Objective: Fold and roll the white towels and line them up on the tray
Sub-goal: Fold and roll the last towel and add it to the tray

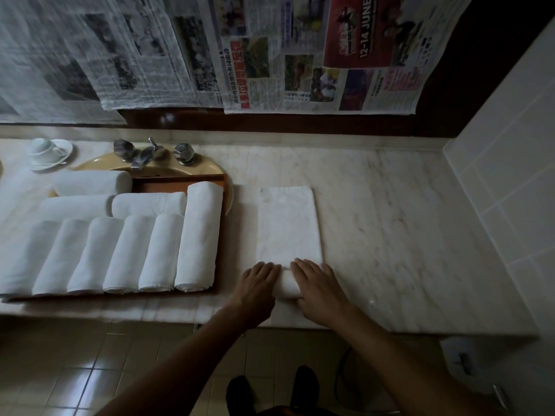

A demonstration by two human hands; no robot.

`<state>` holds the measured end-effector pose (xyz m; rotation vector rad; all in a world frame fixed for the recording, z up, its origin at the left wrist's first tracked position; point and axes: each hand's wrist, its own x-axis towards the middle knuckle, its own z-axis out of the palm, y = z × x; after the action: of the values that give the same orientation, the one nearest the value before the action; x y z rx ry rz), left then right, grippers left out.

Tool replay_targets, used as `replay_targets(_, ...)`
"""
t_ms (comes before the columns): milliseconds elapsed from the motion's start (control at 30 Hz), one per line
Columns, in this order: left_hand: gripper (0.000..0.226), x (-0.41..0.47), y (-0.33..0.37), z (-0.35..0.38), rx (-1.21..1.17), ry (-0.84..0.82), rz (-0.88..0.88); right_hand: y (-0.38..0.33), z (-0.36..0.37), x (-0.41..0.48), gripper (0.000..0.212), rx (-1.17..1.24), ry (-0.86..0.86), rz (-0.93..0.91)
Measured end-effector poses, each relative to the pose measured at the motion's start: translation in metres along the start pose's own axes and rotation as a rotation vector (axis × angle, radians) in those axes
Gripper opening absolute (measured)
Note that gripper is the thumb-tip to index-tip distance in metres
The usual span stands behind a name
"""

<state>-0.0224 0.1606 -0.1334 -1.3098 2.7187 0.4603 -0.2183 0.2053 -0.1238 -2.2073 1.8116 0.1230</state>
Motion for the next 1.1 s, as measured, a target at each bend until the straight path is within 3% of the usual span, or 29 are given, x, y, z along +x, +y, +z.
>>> replay_targets(333, 0.067, -0.044, 0.010, 0.010, -0.097, -0.086, 0.023, -0.015, 0.000, -0.037, 0.056, 0.086, -0.134, -0.006)
replay_targets(500, 0.070, -0.039, 0.007, 0.007, -0.186, -0.097, 0.006, -0.016, -0.006, -0.033, 0.057, 0.108, -0.196, 0.058)
replay_targets(567, 0.070, -0.033, 0.005, 0.003, -0.175, -0.140, -0.005, -0.019, -0.003, -0.038, 0.061, 0.106, -0.129, 0.076)
replay_targets(733, 0.068, -0.014, 0.002, -0.005, -0.188, -0.241, -0.064, -0.035, 0.013, -0.069, 0.068, 0.093, 0.223, 0.054)
replay_targets(833, 0.068, -0.006, 0.001, -0.008, -0.210, -0.270, -0.098, -0.041, 0.026, -0.079, 0.080, 0.047, 0.225, 0.077)
replay_targets(1000, 0.070, -0.031, 0.013, -0.006, -0.149, 0.050, -0.067, -0.036, 0.031, -0.067, 0.094, -0.017, 0.200, 0.106)
replay_targets(1100, 0.073, -0.044, 0.015, 0.012, -0.007, 0.137, 0.027, -0.031, 0.031, -0.053, 0.098, -0.023, 0.177, 0.097)
